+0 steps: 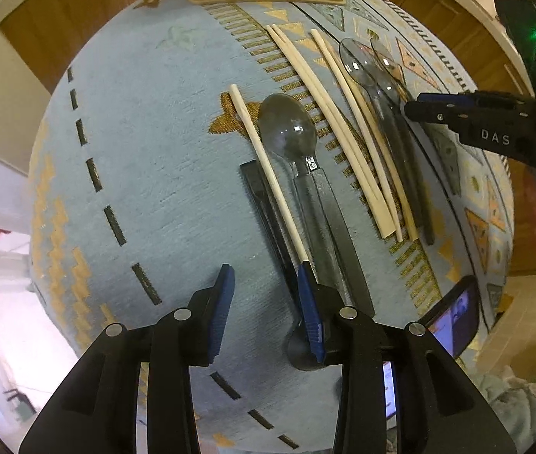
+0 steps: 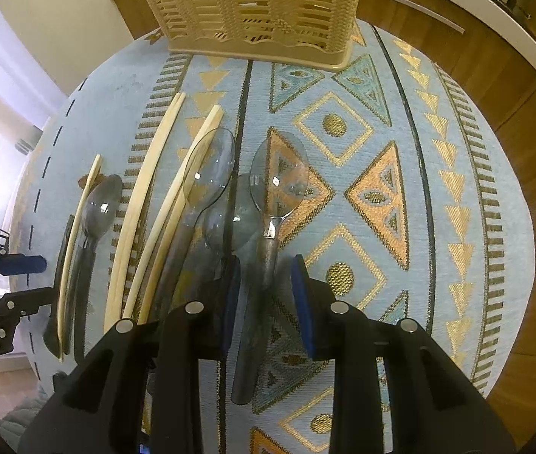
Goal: Organize utensils
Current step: 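Close the right tool on a clear plastic spoon while the left tool grasps a black-handled spoon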
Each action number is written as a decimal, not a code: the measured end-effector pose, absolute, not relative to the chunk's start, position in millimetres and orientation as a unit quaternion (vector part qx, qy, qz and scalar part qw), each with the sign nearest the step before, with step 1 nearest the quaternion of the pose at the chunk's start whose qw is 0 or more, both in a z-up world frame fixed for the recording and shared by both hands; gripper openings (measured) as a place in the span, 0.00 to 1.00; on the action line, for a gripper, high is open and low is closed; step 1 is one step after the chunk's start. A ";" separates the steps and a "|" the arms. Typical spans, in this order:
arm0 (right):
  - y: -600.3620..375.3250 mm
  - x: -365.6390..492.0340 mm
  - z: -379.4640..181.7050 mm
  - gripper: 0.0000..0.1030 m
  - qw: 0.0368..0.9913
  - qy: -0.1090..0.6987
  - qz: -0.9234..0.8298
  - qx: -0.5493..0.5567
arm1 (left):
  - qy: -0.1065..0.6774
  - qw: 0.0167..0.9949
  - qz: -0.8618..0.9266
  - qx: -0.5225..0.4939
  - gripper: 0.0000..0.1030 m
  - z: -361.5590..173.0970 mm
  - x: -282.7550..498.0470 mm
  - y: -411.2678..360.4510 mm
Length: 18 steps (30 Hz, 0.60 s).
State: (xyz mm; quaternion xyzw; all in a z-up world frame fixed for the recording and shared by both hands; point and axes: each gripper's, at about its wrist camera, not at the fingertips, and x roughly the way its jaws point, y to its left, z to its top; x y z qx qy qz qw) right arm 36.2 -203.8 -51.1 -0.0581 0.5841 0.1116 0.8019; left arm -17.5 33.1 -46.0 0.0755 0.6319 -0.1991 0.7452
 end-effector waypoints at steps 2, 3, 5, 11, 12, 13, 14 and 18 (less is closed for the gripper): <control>-203.6 36.0 -51.0 0.24 0.802 0.584 0.110 -0.058 | 0.627 0.749 -0.191 0.094 0.37 -48.8 -19.1 16.4; -203.0 35.8 -51.0 0.24 0.802 0.584 0.109 -0.059 | 0.623 0.752 -0.188 0.105 0.39 -53.1 -20.3 2.5; -201.5 35.9 -50.9 0.24 0.802 0.584 0.104 -0.063 | 0.609 0.762 -0.182 0.122 0.39 -54.6 -22.8 -15.8; -197.1 38.9 -51.8 0.24 0.800 0.588 0.099 -0.068 | 0.617 0.758 -0.194 0.086 0.19 -57.4 -11.1 -13.2; -197.2 39.9 -51.9 0.24 0.799 0.589 0.100 -0.066 | 0.621 0.754 -0.199 0.075 0.18 -57.5 -10.0 -9.4; -197.3 40.7 -52.0 0.24 0.799 0.590 0.101 -0.064 | 0.624 0.751 -0.203 0.070 0.19 -57.9 -10.0 -7.2; -197.6 40.7 -51.8 0.24 0.799 0.590 0.101 -0.064 | 0.626 0.749 -0.205 0.066 0.20 -58.8 -10.1 -5.9; -193.0 43.2 -52.9 0.24 0.800 0.587 0.098 -0.071 | 0.627 0.747 -0.215 0.047 0.19 -58.1 -12.1 0.9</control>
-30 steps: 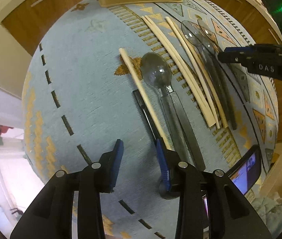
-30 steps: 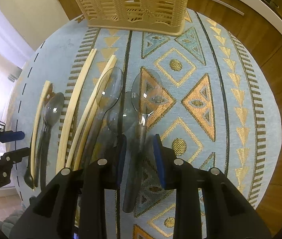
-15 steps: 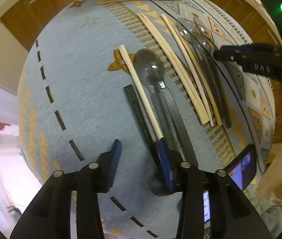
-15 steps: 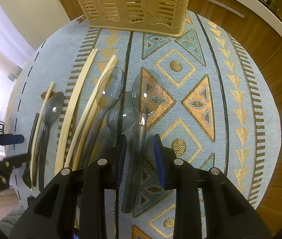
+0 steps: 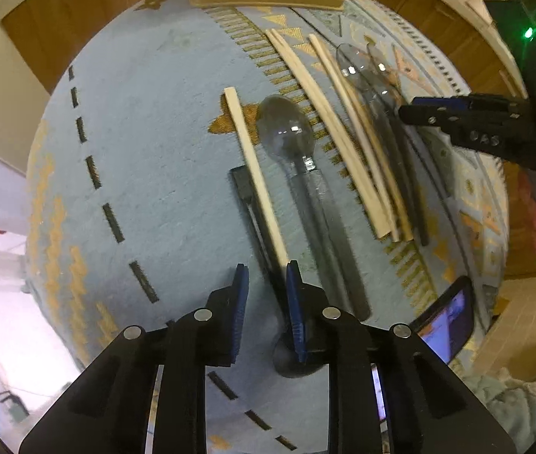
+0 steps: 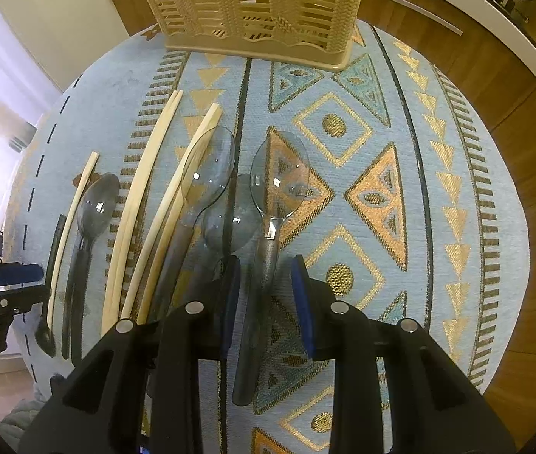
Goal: Organize utensils
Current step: 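Close the right tool on a clear plastic spoon while the left tool grasps a black-handled spoon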
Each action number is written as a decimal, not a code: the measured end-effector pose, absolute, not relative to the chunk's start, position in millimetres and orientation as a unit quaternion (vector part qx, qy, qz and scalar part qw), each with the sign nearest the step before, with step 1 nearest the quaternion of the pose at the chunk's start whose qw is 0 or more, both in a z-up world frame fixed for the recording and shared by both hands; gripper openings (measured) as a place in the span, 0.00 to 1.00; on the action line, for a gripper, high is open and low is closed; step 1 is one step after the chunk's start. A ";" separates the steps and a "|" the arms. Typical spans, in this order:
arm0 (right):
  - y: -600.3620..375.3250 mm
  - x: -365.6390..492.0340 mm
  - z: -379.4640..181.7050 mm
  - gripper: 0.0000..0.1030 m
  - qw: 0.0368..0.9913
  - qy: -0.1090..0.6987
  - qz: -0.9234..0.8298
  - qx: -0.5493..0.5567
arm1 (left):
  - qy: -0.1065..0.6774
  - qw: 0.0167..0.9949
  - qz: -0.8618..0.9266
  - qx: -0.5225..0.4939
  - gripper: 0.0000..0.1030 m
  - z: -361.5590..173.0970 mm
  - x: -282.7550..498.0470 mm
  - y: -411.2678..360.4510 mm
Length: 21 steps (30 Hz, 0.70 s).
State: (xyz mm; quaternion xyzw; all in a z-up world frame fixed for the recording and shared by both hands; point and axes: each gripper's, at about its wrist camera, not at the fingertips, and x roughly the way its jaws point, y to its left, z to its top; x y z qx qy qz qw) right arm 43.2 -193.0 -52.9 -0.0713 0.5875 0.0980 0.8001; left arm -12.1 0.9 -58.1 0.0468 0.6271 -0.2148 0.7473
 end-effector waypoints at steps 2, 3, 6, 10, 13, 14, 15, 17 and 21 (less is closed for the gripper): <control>-191.9 42.7 -53.5 0.24 0.801 0.586 0.098 -0.074 | 0.626 0.749 -0.209 0.061 0.18 -61.9 -10.5 -1.1; -191.9 41.9 -53.5 0.24 0.801 0.586 0.098 -0.074 | 0.626 0.749 -0.207 0.063 0.18 -61.7 -12.6 -2.2; -192.4 40.0 -53.0 0.24 0.801 0.586 0.099 -0.073 | 0.629 0.748 -0.201 0.067 0.16 -62.6 -14.0 -2.3; -190.4 37.2 -53.6 0.24 0.803 0.583 0.099 -0.079 | 0.632 0.747 -0.200 0.058 0.13 -64.0 -14.0 6.5; -190.2 36.6 -53.8 0.24 0.802 0.584 0.099 -0.081 | 0.635 0.745 -0.198 0.051 0.12 -64.7 -11.9 4.9; -189.0 36.6 -53.6 0.24 0.801 0.584 0.099 -0.082 | 0.635 0.745 -0.197 0.056 0.12 -64.5 -9.9 1.5; -188.4 36.7 -53.5 0.24 0.801 0.585 0.099 -0.083 | 0.633 0.746 -0.196 0.063 0.12 -66.4 -6.5 -1.2; -187.8 37.5 -52.9 0.24 0.799 0.588 0.097 -0.082 | 0.637 0.741 -0.198 0.078 0.12 -63.5 -0.5 2.1; -187.0 42.9 -52.3 0.24 0.789 0.600 0.098 -0.081 | 0.634 0.737 -0.205 0.108 0.09 -63.3 7.5 -4.8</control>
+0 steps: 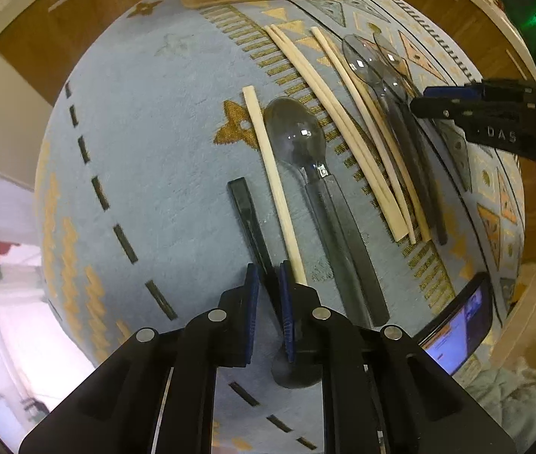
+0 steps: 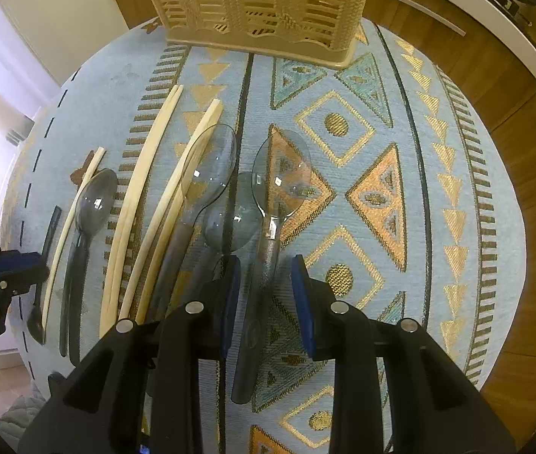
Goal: Organize utensils
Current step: 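Close the right tool on a clear plastic spoon while the left tool grasps a black-handled spoon, then carry both spoons into the beige basket and open both tools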
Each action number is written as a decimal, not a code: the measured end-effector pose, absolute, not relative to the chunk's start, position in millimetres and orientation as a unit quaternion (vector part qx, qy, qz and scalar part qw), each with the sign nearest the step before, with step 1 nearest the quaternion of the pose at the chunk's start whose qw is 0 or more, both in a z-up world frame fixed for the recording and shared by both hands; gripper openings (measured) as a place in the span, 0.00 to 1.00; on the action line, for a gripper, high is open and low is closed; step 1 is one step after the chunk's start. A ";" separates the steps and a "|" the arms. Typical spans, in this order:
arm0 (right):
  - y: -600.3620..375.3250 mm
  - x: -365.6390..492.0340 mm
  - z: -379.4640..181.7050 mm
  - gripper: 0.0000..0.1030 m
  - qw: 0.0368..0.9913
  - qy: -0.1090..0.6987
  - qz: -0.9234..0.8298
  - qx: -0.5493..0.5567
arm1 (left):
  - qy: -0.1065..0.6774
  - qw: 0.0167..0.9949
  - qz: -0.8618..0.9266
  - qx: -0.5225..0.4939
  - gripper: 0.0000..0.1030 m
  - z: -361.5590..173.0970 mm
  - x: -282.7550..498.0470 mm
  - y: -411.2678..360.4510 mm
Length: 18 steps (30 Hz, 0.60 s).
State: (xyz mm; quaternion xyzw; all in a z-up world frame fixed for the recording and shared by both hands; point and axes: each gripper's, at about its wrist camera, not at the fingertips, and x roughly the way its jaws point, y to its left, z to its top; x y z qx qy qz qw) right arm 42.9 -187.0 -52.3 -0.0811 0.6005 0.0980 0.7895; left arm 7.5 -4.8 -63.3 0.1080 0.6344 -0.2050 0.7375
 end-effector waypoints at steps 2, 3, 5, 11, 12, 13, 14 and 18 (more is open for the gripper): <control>-187.2 46.3 -52.3 0.23 0.785 0.606 0.098 -0.081 | 0.632 0.738 -0.205 0.122 0.07 -62.1 8.3 -9.7; -187.2 47.7 -52.0 0.22 0.784 0.608 0.095 -0.083 | 0.628 0.740 -0.204 0.129 0.06 -62.2 8.7 -12.7; -188.3 51.0 -51.1 0.11 0.782 0.611 0.096 -0.080 | 0.622 0.745 -0.203 0.131 0.06 -61.7 9.7 -16.5; -205.1 64.1 -45.6 0.10 0.781 0.615 0.106 -0.033 | 0.575 0.788 -0.210 0.071 0.05 -44.2 24.7 -5.9; -208.5 65.9 -44.3 0.10 0.785 0.610 0.106 -0.026 | 0.564 0.795 -0.215 0.057 0.05 -39.2 28.0 -3.9; -211.6 67.7 -42.8 0.10 0.789 0.605 0.106 -0.018 | 0.551 0.804 -0.219 0.040 0.05 -33.3 31.7 -2.5; -214.5 69.3 -41.2 0.10 0.792 0.601 0.109 -0.009 | 0.534 0.815 -0.224 0.021 0.05 -26.3 37.8 -0.5; -219.4 72.7 -25.6 0.10 0.816 0.563 0.133 0.022 | 0.477 0.848 -0.229 -0.023 0.05 -7.4 48.6 5.1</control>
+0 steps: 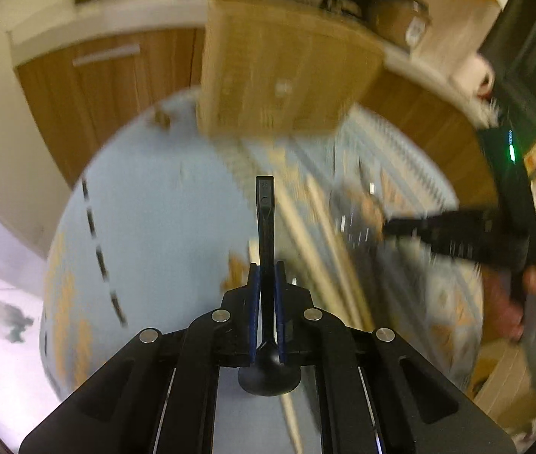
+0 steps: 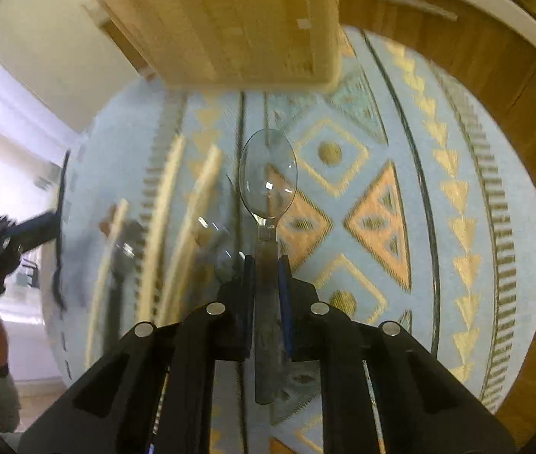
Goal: Organize utensils
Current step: 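Carry both spoons into the beige basket and open both tools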
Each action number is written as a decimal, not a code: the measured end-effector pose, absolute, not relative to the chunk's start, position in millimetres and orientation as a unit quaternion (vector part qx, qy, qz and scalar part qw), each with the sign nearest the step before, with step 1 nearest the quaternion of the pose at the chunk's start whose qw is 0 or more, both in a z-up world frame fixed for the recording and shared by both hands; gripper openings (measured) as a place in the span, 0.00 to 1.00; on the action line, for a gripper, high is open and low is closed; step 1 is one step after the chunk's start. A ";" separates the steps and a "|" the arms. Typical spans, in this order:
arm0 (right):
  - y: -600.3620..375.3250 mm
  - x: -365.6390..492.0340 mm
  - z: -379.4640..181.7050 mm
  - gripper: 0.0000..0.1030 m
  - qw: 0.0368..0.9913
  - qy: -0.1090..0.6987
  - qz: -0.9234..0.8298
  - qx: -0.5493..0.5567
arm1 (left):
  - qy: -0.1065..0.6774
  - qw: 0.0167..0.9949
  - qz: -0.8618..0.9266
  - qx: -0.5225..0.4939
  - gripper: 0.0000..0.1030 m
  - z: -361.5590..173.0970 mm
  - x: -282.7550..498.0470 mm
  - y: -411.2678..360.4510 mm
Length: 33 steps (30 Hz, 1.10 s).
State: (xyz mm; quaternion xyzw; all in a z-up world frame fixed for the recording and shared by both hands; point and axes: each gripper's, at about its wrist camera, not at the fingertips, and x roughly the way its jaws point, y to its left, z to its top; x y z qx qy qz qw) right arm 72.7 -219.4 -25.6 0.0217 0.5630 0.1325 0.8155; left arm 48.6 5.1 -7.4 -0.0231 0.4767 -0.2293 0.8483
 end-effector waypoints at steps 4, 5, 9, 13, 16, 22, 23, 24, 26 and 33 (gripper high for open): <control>-215.0 68.7 15.9 0.10 0.863 0.480 0.158 0.021 | 0.400 0.884 -0.240 -0.043 0.05 23.5 49.6 2.6; -214.3 68.4 26.0 0.10 0.872 0.461 0.162 0.021 | 0.378 0.892 -0.242 -0.051 0.05 34.0 53.8 2.3; -211.9 75.0 73.9 0.10 0.913 0.372 0.167 0.035 | 0.304 0.916 -0.251 -0.079 0.05 74.8 69.5 7.9; -225.4 97.6 113.6 0.10 0.940 0.296 0.156 0.070 | 0.234 0.935 -0.249 -0.094 0.05 112.3 89.0 6.9; -230.2 127.4 132.4 0.10 0.958 0.241 0.132 0.085 | 0.192 0.948 -0.238 -0.093 0.05 128.2 115.9 2.9; -232.0 160.9 141.3 0.10 0.977 0.176 0.090 0.077 | 0.158 0.959 -0.217 -0.095 0.05 127.8 146.5 -0.1; -231.9 165.6 135.9 0.10 0.979 0.171 0.083 0.072 | 0.159 0.959 -0.212 -0.096 0.05 123.9 154.0 -1.1; -230.2 168.6 133.0 0.10 0.980 0.168 0.079 0.070 | 0.161 0.959 -0.210 -0.098 0.05 120.5 161.7 -1.0; -224.9 177.4 124.5 0.10 0.983 0.162 0.067 0.060 | 0.164 0.959 -0.206 -0.103 0.05 113.5 170.1 -1.7; -224.4 183.3 93.0 0.10 0.985 0.155 0.052 0.048 | 0.163 0.965 -0.186 -0.087 0.05 86.3 181.8 -11.2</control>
